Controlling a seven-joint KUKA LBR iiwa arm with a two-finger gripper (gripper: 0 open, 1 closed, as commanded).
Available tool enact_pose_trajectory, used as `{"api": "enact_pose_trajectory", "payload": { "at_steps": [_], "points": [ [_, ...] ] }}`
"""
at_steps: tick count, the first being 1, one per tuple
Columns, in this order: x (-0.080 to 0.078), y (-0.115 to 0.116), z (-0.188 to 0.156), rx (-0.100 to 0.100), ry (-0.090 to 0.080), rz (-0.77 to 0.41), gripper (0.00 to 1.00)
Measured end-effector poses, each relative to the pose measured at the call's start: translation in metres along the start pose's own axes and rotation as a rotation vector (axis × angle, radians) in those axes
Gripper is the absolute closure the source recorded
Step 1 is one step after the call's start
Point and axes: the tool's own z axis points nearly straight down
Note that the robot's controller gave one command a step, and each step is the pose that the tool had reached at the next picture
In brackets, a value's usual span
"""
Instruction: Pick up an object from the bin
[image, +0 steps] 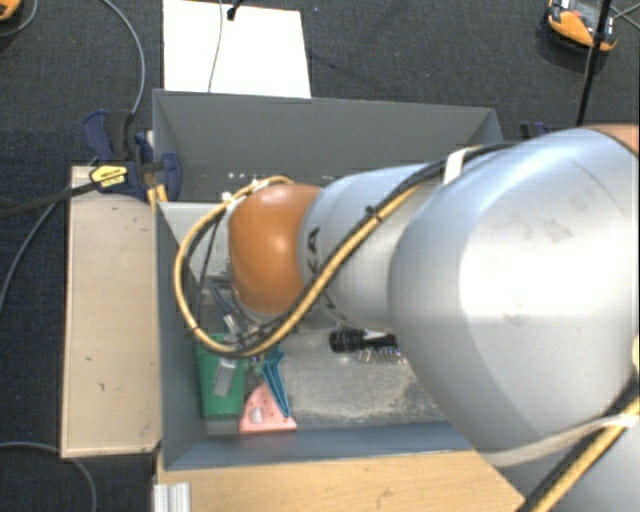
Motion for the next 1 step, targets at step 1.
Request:
{"api": "enact_pose_trajectory", "payload": {
  "at_steps": [1],
  "points": [
    [-0.0183,0.0032,0.0031,-0.025,-0.008,-0.03,1.0]
  ]
}}
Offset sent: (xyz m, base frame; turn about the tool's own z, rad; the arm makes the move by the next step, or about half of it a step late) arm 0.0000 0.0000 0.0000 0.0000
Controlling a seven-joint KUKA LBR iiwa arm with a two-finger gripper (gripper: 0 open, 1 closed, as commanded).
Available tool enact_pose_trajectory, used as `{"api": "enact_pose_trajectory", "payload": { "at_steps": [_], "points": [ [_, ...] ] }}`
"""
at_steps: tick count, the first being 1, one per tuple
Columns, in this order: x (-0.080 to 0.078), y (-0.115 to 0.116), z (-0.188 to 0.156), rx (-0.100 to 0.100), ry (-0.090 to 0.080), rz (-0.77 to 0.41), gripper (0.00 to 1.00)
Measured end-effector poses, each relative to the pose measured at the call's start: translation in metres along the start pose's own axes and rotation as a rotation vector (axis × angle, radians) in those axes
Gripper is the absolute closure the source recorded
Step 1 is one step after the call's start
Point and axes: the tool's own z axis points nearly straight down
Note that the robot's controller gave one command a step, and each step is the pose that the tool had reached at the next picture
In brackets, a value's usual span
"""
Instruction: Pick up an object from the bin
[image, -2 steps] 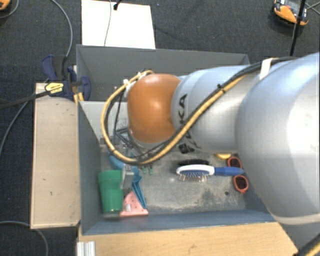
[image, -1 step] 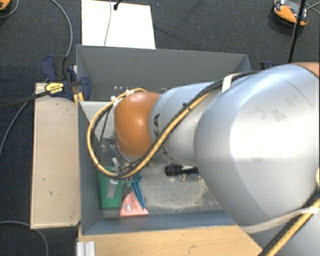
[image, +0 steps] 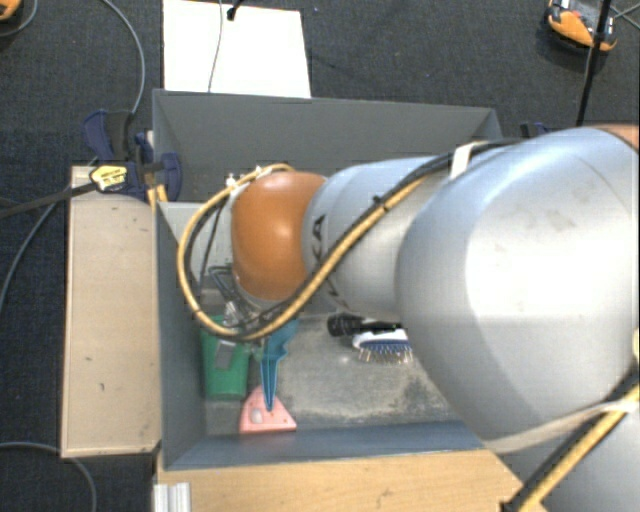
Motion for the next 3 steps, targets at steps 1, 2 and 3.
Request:
{"api": "enact_pose_trajectory", "payload": {
  "at_steps": [1,2,3],
  "points": [
    [0.0,0.0,0.0,0.0,0.0,0.001,1.0],
    [0.001,0.0,-0.003,0.001,0.001,0.0,1.0],
    [0.004,-0.001,-0.011,0.0,-0.008,-0.003,1.0]
  ]
}}
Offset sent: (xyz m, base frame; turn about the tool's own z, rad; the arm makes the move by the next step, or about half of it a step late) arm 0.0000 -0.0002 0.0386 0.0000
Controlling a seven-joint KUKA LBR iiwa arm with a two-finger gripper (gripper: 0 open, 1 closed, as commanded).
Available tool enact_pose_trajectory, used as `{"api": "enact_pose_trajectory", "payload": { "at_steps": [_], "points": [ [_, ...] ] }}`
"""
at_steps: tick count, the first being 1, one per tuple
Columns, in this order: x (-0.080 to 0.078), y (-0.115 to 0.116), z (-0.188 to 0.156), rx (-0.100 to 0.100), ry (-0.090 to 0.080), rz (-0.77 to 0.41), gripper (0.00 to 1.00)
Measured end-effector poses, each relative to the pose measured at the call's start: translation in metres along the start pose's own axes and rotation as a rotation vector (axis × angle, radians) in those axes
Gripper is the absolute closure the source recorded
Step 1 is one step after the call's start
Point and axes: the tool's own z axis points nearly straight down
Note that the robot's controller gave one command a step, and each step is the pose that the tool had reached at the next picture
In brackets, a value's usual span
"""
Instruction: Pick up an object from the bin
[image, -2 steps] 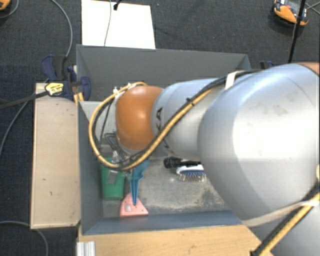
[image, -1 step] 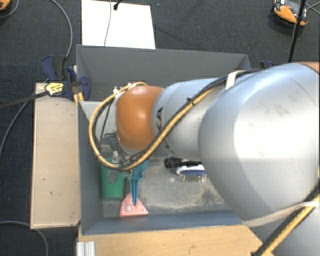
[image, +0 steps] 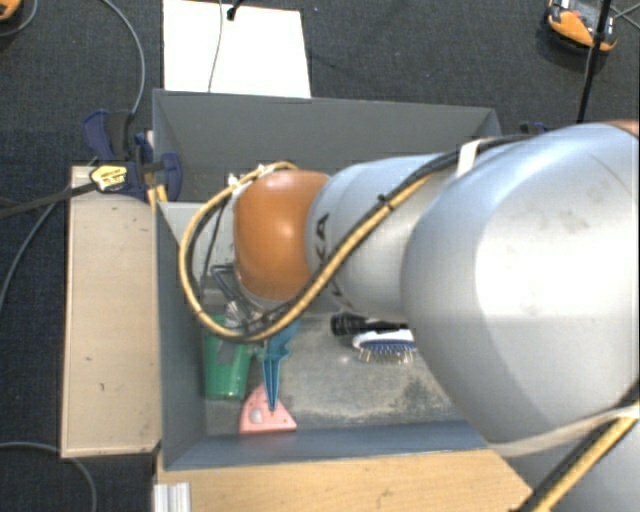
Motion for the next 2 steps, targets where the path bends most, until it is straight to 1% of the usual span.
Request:
{"api": "enact_pose_trajectory", "payload": {
  "at_steps": [1,2],
  "points": [
    [0.0,-0.002,-0.009,0.007,0.009,0.002,1.0],
    [0.0,-0.002,-0.028,0.008,0.008,0.002,1.0]
  ]
}}
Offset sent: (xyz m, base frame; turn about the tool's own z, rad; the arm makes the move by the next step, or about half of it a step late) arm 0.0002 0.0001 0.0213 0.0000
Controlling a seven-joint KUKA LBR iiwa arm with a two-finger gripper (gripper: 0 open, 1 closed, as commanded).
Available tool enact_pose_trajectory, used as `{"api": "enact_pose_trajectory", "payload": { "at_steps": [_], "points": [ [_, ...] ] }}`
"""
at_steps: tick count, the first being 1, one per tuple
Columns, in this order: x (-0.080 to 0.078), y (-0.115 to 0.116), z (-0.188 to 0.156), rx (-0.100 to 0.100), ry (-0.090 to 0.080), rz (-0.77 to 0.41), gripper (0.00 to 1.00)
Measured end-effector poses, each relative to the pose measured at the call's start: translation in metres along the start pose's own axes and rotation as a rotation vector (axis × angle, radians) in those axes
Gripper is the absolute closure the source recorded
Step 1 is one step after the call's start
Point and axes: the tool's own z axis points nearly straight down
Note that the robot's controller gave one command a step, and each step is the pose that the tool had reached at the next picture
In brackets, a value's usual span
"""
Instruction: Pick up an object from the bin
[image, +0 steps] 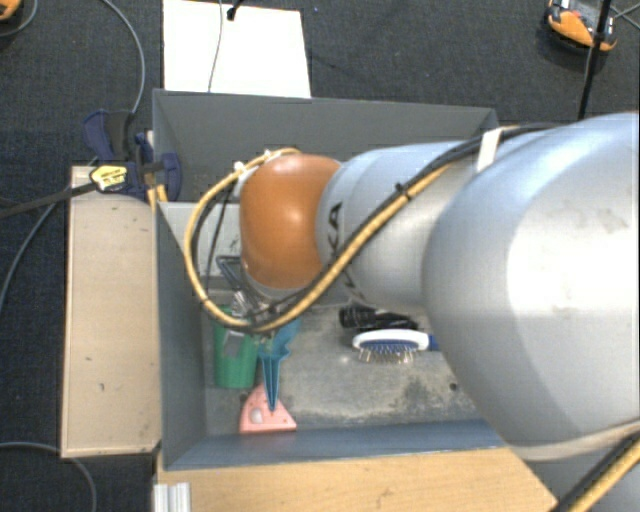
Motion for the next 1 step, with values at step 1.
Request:
{"api": "enact_pose_trajectory", "payload": {
  "at_steps": [1],
  "points": [
    [-0.0014,0.0011,-0.0126,-0.004,-0.004,0.0,1.0]
  ]
}}
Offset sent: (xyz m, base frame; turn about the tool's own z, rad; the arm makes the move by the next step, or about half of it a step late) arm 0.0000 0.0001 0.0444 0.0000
